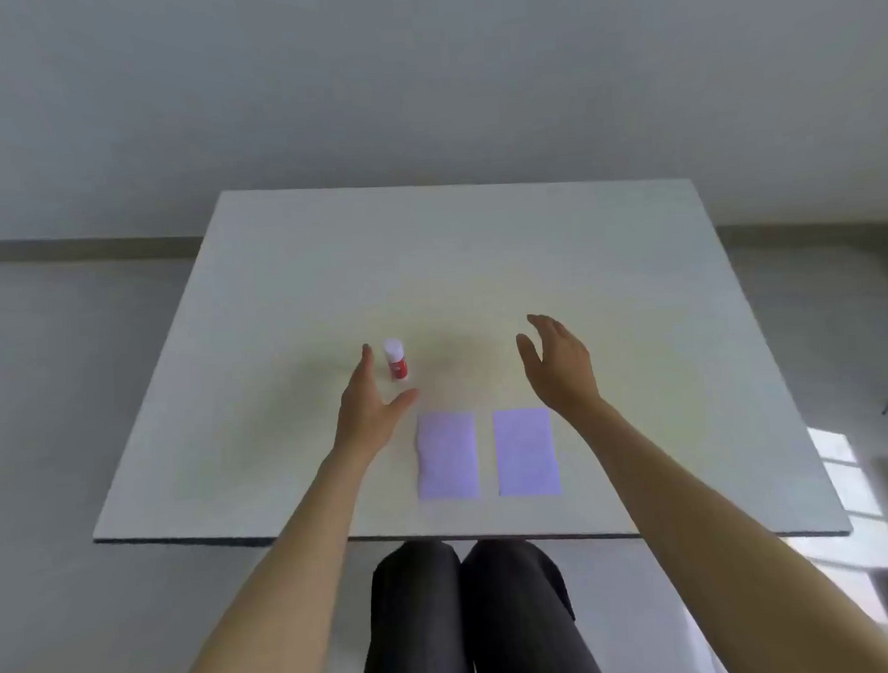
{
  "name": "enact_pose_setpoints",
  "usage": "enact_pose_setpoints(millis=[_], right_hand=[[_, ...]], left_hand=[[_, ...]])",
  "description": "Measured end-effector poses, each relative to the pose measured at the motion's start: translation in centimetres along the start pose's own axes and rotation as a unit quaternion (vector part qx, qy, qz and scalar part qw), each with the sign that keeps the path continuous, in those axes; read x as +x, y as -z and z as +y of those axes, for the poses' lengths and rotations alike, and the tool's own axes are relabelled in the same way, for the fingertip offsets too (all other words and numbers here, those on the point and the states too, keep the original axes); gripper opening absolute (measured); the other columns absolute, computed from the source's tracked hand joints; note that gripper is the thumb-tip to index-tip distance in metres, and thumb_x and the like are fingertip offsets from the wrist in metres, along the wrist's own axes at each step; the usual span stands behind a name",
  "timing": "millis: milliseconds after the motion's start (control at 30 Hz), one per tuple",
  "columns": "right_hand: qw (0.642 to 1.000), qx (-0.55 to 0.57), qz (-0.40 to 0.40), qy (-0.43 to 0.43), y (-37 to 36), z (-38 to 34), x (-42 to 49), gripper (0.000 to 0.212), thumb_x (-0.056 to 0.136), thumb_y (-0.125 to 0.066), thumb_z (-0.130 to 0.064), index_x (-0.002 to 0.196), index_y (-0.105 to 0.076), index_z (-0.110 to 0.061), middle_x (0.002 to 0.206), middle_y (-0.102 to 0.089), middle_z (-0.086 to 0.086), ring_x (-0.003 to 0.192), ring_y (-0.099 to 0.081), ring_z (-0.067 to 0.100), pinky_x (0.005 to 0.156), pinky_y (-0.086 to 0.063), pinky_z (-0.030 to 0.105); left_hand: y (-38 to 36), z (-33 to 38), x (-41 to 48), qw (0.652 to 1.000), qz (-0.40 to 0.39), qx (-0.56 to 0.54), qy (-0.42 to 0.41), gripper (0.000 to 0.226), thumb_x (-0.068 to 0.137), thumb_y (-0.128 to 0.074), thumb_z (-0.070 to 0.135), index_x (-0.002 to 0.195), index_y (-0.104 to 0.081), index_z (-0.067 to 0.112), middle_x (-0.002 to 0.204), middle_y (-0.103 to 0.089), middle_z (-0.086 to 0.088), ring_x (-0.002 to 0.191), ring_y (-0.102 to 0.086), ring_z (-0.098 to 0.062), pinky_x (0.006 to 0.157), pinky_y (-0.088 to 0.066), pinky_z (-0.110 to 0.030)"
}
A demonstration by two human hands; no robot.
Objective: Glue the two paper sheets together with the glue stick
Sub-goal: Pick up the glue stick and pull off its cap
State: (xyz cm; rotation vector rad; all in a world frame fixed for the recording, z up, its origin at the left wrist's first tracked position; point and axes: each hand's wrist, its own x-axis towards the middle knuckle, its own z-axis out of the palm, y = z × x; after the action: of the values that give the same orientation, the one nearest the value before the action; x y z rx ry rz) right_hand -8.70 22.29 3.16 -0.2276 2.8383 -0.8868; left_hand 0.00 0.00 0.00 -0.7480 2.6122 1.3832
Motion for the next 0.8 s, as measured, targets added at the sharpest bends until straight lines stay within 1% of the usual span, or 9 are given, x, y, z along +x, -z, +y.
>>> enact_pose_setpoints(millis=[67, 200, 267, 333, 467, 533, 667, 733, 800], right_hand=[[0.998, 0.038, 0.047, 0.020, -1.4, 1.1, 0.5, 0.043, 0.098, -0.041, -0.027, 0.136, -0.043, -0.006, 0.144, -0.047, 0.012, 0.134, -0.042, 0.027, 0.110, -0.033, 0.043], [0.990, 0.074, 0.112, 0.052, -3.5, 3.3, 0.3, 0.043, 0.098, -0.041, -0.029, 0.136, -0.043, -0.007, 0.144, -0.047, 0.011, 0.128, -0.046, 0.029, 0.107, -0.036, 0.046], [0.983, 0.089, 0.141, 0.076, -4.0, 4.0, -0.7, 0.043, 0.098, -0.041, -0.029, 0.135, -0.044, -0.008, 0.143, -0.047, 0.011, 0.128, -0.046, 0.029, 0.106, -0.037, 0.047], [0.975, 0.112, 0.164, 0.096, -4.0, 4.2, -2.0, 0.043, 0.097, -0.043, -0.029, 0.135, -0.044, -0.008, 0.142, -0.048, 0.012, 0.128, -0.046, 0.028, 0.107, -0.037, 0.045], [0.966, 0.137, 0.179, 0.126, -3.4, 3.7, -5.2, 0.045, 0.092, -0.055, -0.029, 0.134, -0.047, -0.012, 0.137, -0.051, 0.009, 0.119, -0.053, 0.026, 0.097, -0.040, 0.033], [0.962, 0.204, 0.145, 0.110, -2.6, 2.5, -6.4, 0.050, 0.088, -0.059, -0.039, 0.133, -0.049, -0.019, 0.128, -0.055, 0.002, 0.099, -0.062, 0.018, 0.083, -0.045, 0.028], [0.931, 0.357, 0.041, 0.058, -1.4, -1.2, -7.4, 0.068, 0.081, -0.033, -0.074, 0.121, -0.055, -0.023, 0.082, -0.071, 0.004, 0.047, -0.057, 0.012, 0.048, -0.040, 0.023], [0.926, 0.375, 0.003, 0.040, -1.0, -2.6, -7.5, 0.081, 0.077, -0.023, -0.081, 0.105, -0.064, -0.017, 0.058, -0.068, 0.008, 0.036, -0.046, 0.013, 0.041, -0.035, 0.022], [0.927, 0.373, -0.023, 0.032, -0.7, -3.5, -7.6, 0.087, 0.075, -0.024, -0.083, 0.088, -0.070, -0.010, 0.046, -0.062, 0.008, 0.032, -0.039, 0.013, 0.035, -0.031, 0.018]], left_hand=[[-1.5, -1.4, 1.0, 0.998, 0.031, -0.014, -0.056, 0.081, 0.081, -0.070, 0.030, 0.148, -0.025, 0.017, 0.148, -0.042, 0.000, 0.134, -0.040, -0.017, 0.108, -0.032, -0.028], [-3.9, -3.1, 2.7, 0.981, 0.128, -0.072, -0.124, 0.045, 0.082, -0.069, 0.020, 0.125, -0.056, 0.016, 0.104, -0.066, 0.007, 0.096, -0.059, -0.012, 0.071, -0.036, -0.003], [-4.4, -2.9, 3.1, 0.971, 0.167, -0.076, -0.151, 0.020, 0.082, -0.065, 0.018, 0.101, -0.064, 0.013, 0.089, -0.070, 0.002, 0.084, -0.062, -0.018, 0.062, -0.037, -0.003], [-4.5, -2.5, 2.9, 0.965, 0.189, -0.080, -0.165, 0.007, 0.082, -0.062, 0.016, 0.088, -0.066, 0.015, 0.084, -0.074, -0.004, 0.079, -0.065, -0.019, 0.060, -0.039, -0.014], [-3.5, -1.3, 0.0, 0.948, 0.206, -0.110, -0.214, 0.019, 0.079, -0.069, 0.015, 0.098, -0.070, 0.014, 0.091, -0.073, -0.002, 0.082, -0.066, -0.018, 0.072, -0.043, -0.022], [-2.4, -0.3, -1.6, 0.939, 0.206, -0.092, -0.260, 0.025, 0.075, -0.074, 0.015, 0.100, -0.070, 0.015, 0.093, -0.068, 0.001, 0.083, -0.063, -0.017, 0.074, -0.046, -0.023], [-0.2, 1.4, -3.9, 0.909, 0.229, -0.005, -0.348, 0.029, 0.068, -0.080, 0.014, 0.096, -0.072, 0.018, 0.091, -0.063, 0.001, 0.081, -0.061, -0.016, 0.071, -0.049, -0.028], [0.4, 1.8, -4.9, 0.898, 0.234, 0.025, -0.373, 0.031, 0.066, -0.082, 0.014, 0.095, -0.072, 0.018, 0.091, -0.063, 0.000, 0.082, -0.060, -0.018, 0.071, -0.051, -0.032], [0.7, 2.2, -5.7, 0.890, 0.229, 0.050, -0.391, 0.031, 0.066, -0.082, 0.013, 0.095, -0.072, 0.018, 0.092, -0.062, 0.000, 0.085, -0.060, -0.020, 0.071, -0.052, -0.036]])
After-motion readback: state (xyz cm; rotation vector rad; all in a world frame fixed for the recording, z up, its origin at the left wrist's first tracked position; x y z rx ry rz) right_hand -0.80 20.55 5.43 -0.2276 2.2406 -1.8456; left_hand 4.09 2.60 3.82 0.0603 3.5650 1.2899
